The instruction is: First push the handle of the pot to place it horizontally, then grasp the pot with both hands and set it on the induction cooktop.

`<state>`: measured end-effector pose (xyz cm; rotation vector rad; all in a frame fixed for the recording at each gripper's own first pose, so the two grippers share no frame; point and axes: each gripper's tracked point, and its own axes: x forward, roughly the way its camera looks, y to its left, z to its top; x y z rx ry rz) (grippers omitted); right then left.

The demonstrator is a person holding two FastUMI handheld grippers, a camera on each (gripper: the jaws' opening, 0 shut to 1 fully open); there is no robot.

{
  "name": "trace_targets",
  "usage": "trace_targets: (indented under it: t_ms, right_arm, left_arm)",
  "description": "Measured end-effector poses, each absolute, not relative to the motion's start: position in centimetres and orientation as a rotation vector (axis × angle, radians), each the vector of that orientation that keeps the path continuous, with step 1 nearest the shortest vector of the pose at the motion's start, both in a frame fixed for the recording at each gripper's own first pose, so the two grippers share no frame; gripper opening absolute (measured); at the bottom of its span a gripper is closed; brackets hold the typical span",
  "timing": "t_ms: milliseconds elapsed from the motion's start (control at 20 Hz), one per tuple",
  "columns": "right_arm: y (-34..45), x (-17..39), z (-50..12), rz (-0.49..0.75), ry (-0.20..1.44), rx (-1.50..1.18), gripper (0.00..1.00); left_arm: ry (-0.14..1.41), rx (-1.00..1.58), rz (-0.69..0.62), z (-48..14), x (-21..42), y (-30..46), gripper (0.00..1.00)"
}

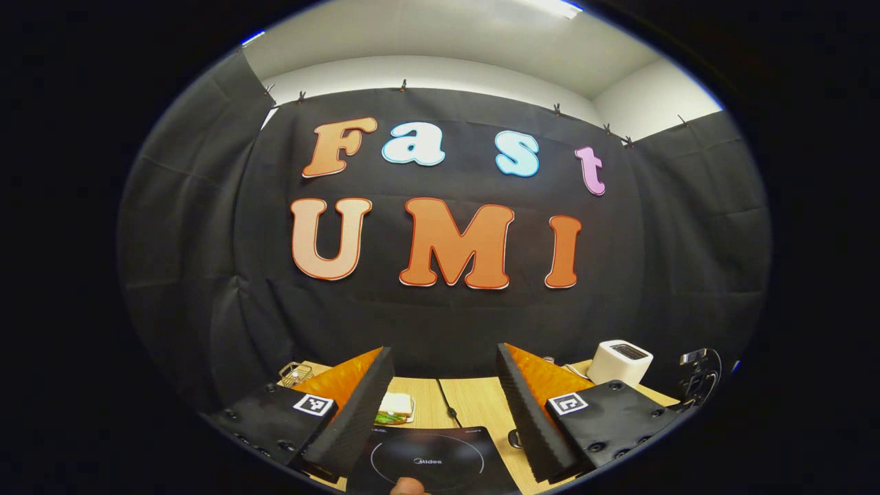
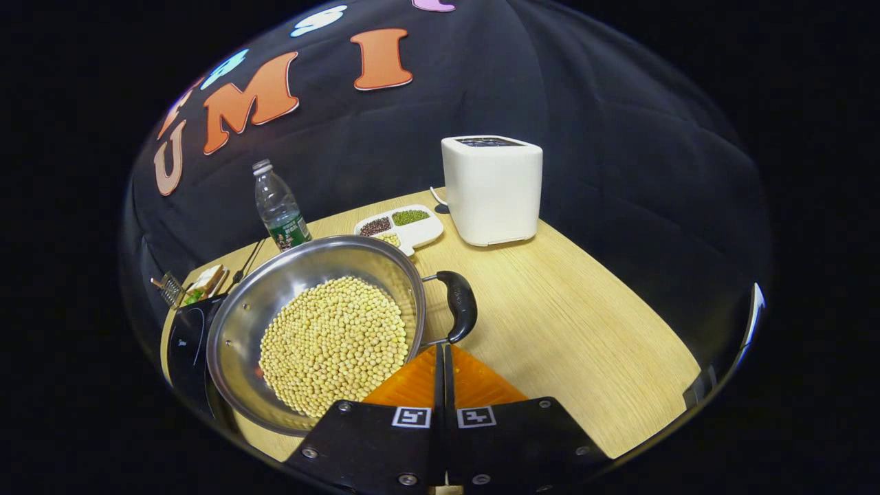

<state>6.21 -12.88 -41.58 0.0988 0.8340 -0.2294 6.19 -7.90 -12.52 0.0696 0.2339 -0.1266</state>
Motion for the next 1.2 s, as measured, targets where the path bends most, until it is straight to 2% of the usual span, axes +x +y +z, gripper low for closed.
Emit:
trace_targets:
  t_ms: [500,750,1050,1200]
  right_arm:
    - [-13.5,8.0,-41.7,-0.255,0.823,0.105,0.0]
    - [-13.5,8.3,-41.6,-0.251,0.821,0.097,0.0]
    - [-15.4,8.5,-38.8,-0.276,0.736,0.056,0.0]
    - [-15.5,8.7,-37.8,-0.254,0.706,0.04,0.05]
  left_arm:
    - [0.315,0.077,-0.145,-16.6,6.1,-9.5,0.97]
    - [0.416,0.063,-0.187,-22.3,5.8,-12.6,0.98]
    - [0.573,0.056,-0.217,-30.8,4.8,-16.5,0.98]
    - [0.64,0.03,-0.269,-35.1,4.1,-19.6,0.98]
